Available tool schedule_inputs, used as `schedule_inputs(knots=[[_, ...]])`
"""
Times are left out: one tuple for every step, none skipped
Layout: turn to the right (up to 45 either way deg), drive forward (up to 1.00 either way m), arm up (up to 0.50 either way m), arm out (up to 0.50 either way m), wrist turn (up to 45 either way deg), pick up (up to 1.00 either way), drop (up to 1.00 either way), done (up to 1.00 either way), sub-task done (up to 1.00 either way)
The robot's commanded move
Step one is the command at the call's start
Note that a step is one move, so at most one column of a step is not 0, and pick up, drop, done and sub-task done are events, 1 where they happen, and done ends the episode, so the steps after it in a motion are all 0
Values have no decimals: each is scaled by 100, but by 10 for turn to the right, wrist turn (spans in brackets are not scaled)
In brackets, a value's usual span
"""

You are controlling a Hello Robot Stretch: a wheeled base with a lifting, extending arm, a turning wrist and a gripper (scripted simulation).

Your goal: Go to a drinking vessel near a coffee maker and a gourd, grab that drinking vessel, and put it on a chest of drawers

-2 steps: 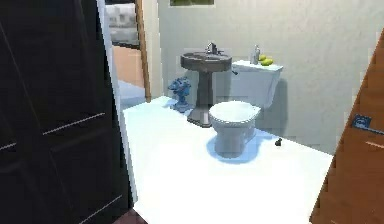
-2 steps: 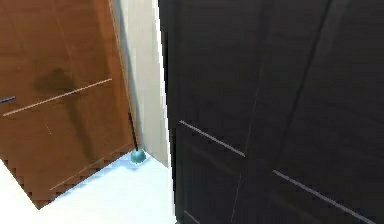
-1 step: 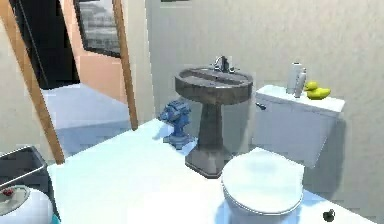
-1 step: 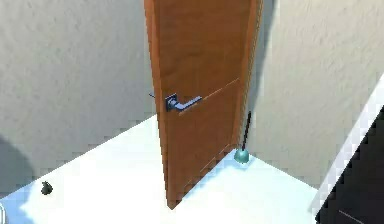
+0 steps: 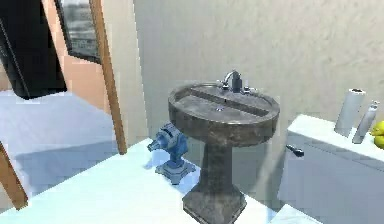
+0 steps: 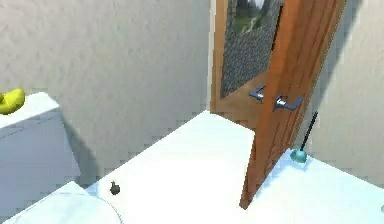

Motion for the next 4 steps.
schedule_inputs(knots=[[-420,0,0,0,0,0,0,0,0],[0,30,0,0,0,0,0,0,0],[90,0,0,0,0,0,0,0,0],[0,100,0,0,0,0,0,0,0]])
